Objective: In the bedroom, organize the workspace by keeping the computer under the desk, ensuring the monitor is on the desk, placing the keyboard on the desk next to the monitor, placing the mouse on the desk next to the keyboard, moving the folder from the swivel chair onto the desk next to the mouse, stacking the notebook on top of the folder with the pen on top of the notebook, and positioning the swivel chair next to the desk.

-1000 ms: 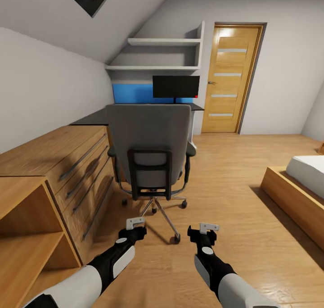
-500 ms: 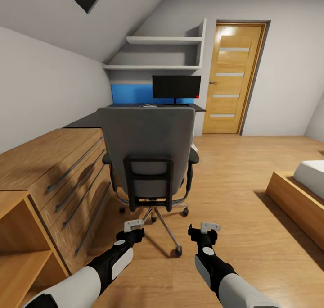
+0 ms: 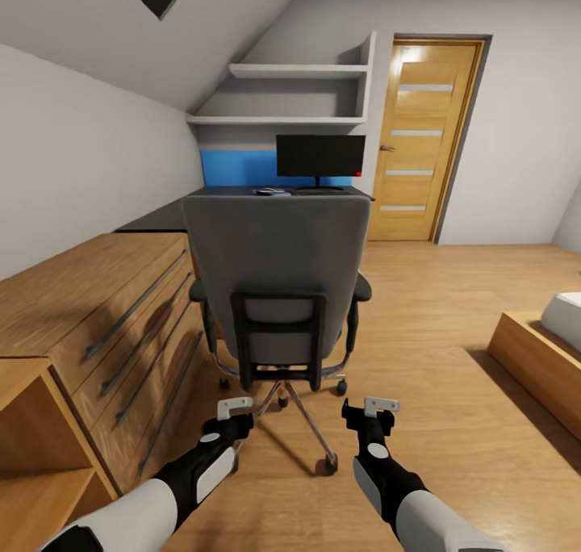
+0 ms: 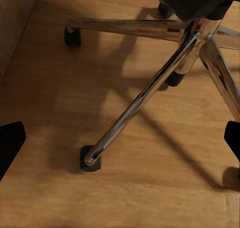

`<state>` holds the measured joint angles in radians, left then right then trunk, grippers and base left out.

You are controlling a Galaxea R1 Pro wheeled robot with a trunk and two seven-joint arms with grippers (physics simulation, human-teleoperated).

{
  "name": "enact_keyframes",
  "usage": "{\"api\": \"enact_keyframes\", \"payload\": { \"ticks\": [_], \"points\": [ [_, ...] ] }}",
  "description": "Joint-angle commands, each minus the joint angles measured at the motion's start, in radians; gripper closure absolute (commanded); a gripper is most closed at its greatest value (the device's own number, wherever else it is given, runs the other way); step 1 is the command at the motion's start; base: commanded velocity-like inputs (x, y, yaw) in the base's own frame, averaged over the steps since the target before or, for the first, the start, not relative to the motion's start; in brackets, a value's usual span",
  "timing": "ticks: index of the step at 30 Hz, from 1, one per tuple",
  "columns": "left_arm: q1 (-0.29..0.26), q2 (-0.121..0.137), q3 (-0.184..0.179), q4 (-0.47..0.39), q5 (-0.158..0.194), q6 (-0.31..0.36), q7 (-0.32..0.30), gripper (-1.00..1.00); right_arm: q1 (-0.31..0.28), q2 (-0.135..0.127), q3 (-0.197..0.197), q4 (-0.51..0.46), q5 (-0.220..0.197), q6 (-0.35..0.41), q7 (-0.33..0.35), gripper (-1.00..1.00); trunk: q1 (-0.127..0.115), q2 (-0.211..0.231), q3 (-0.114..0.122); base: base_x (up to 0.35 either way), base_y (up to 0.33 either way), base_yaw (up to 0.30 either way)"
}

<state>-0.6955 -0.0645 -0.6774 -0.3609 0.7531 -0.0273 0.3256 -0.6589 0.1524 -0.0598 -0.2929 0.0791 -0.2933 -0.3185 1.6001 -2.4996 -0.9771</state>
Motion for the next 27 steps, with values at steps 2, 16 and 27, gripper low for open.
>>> {"api": "enact_keyframes", "payload": {
  "ticks": [2,16,27],
  "points": [
    [-0.001,0.007,-0.008,0.0,0.01,-0.003,0.007,-1.0,-0.001,0.0,-0.006,0.001,0.009,-0.003,-0.002,-1.0,0.0,0.0,-0.001,0.044,0.036,0.0],
    [-0.001,0.045,0.002,-0.001,0.014,-0.003,0.006,-1.0,-0.001,-0.003,-0.006,0.0,0.01,-0.004,-0.002,-1.0,0.0,0.0,-0.001,0.016,0.008,0.0],
    [-0.001,0.064,0.005,-0.002,0.014,-0.081,0.008,-1.0,-0.001,-0.023,-0.006,0.0,0.01,-0.004,-0.004,-1.0,0.0,0.0,-0.001,0.133,0.0,0.0]
  ]
}}
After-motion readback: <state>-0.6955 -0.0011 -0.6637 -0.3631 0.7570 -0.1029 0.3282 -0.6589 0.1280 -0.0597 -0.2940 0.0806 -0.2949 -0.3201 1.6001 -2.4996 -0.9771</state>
